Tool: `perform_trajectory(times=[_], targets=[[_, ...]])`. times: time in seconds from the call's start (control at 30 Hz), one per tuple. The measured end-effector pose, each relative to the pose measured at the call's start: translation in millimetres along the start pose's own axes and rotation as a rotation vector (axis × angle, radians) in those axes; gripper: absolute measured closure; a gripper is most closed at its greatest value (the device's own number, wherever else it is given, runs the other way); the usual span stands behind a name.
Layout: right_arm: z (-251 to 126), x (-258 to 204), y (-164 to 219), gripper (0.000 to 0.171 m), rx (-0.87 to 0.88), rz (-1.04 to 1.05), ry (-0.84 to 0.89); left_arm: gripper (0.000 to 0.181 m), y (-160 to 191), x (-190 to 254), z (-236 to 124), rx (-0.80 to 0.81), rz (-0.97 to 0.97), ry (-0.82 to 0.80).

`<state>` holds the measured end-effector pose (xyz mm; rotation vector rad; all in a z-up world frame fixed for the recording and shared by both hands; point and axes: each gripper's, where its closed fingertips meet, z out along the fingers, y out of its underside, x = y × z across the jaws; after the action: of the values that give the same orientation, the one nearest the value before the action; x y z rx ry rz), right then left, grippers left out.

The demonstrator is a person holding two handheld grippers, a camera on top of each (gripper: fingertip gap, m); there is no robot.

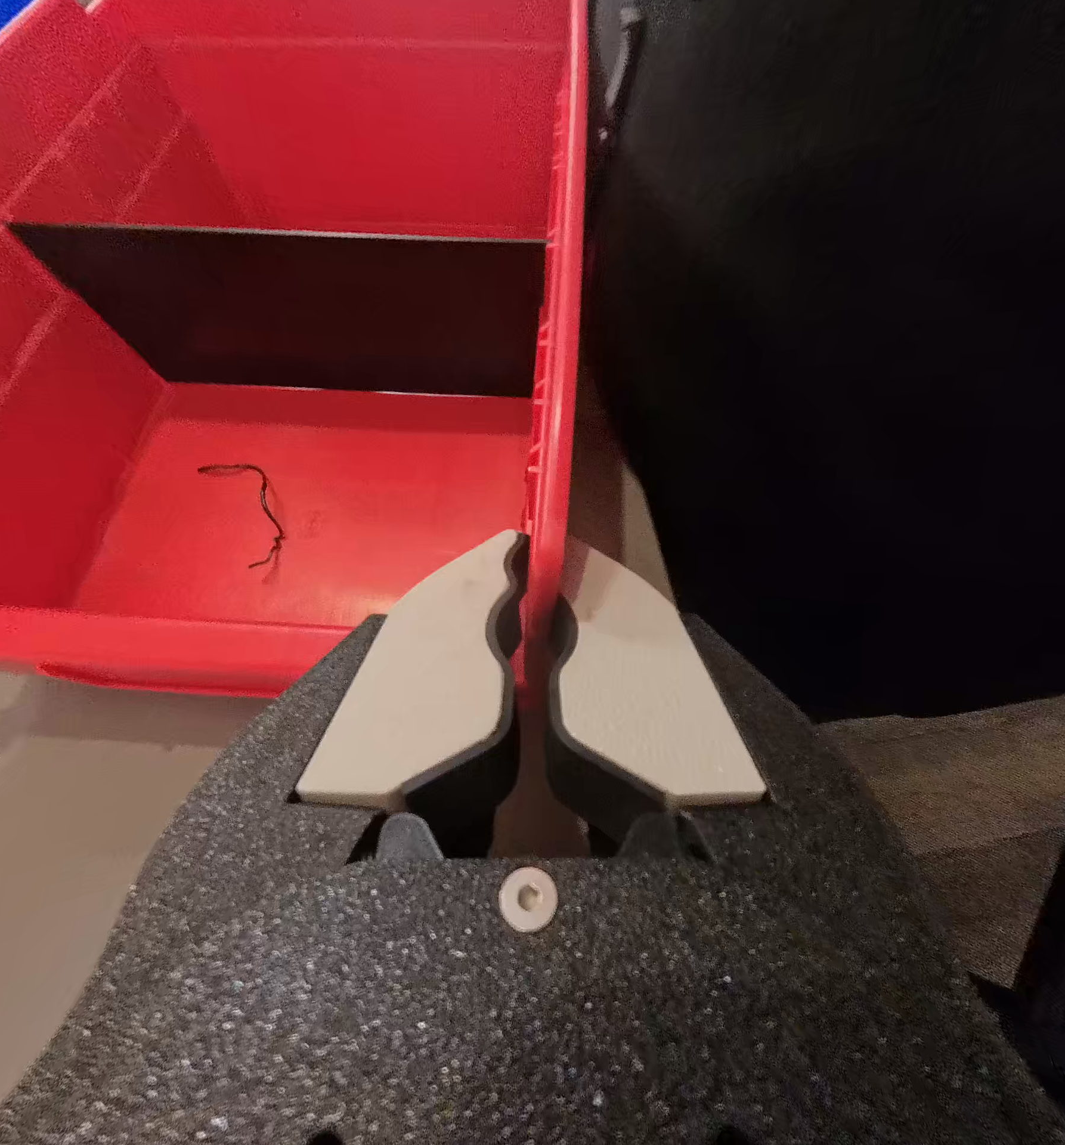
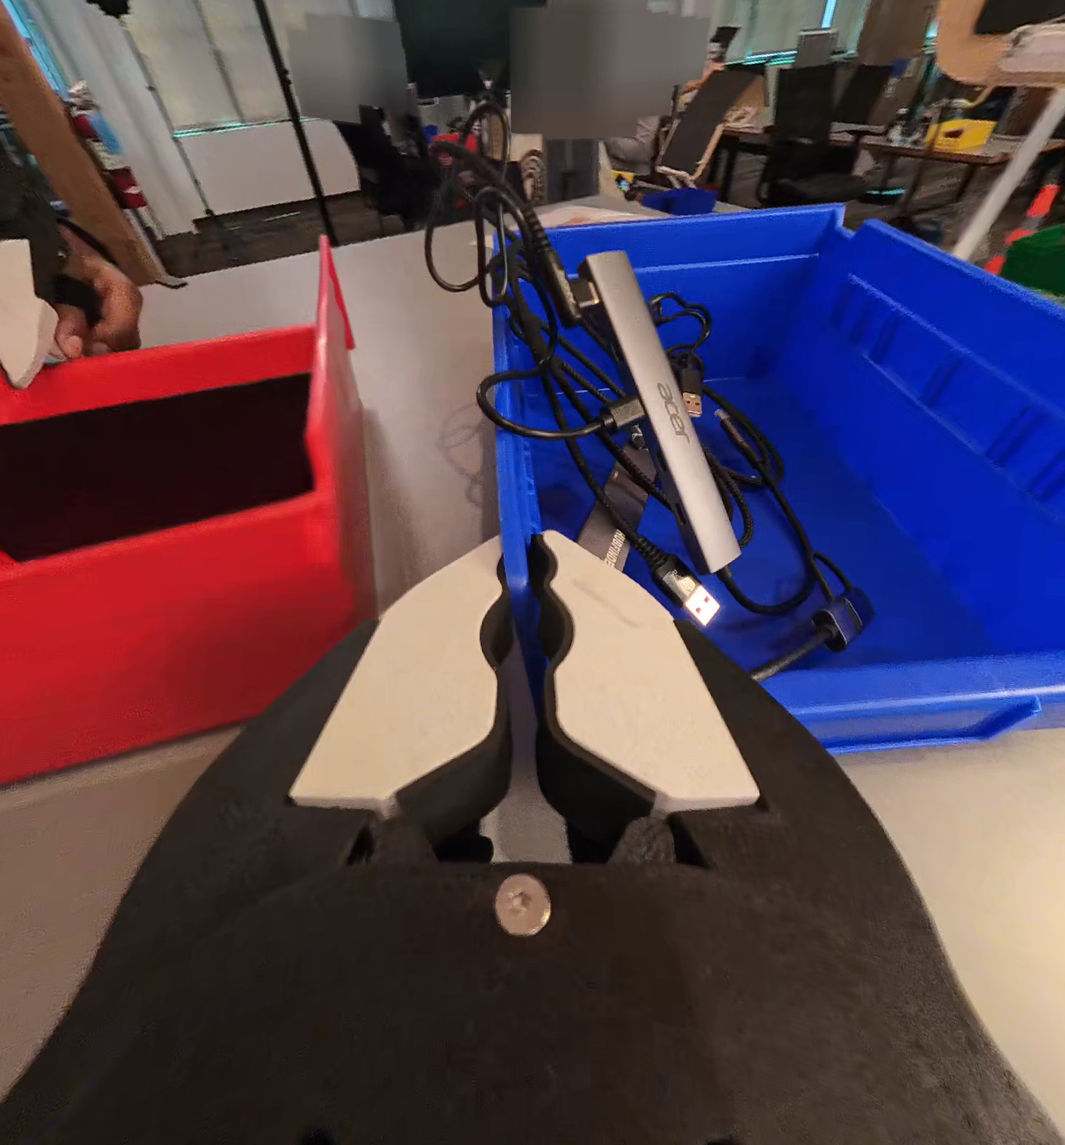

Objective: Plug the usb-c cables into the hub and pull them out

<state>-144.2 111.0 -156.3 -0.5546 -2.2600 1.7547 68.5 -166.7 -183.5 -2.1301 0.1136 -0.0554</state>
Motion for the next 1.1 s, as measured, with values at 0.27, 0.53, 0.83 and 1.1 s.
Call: perform_trajectory(times=[0.27,0.53,0.83,1.1], targets=[[50.8,-2.5,-13.5,0.168,-0.018,-0.008,-0.196,0.178,-34.9,2.8,52.8,0.038,0.01,0.018],[25.5,30.9,-31.8,0.137,0.056,-0.032,-0.054,0.162,-63.0,8.3,49.1,0.223,-0.161,-0.019],[-79.6,56.7,-61.3,0.134,0.048,0.078,0.311,0.156,-72.2,-130.2,-47.7,0.333,-0.372,-0.71],[-75.3,-56.8,-1.3,0.108,-0.345,0.375,0.153,0.15,-35.7,-276.1,-59.0,0.33,-0.811,-0.885]])
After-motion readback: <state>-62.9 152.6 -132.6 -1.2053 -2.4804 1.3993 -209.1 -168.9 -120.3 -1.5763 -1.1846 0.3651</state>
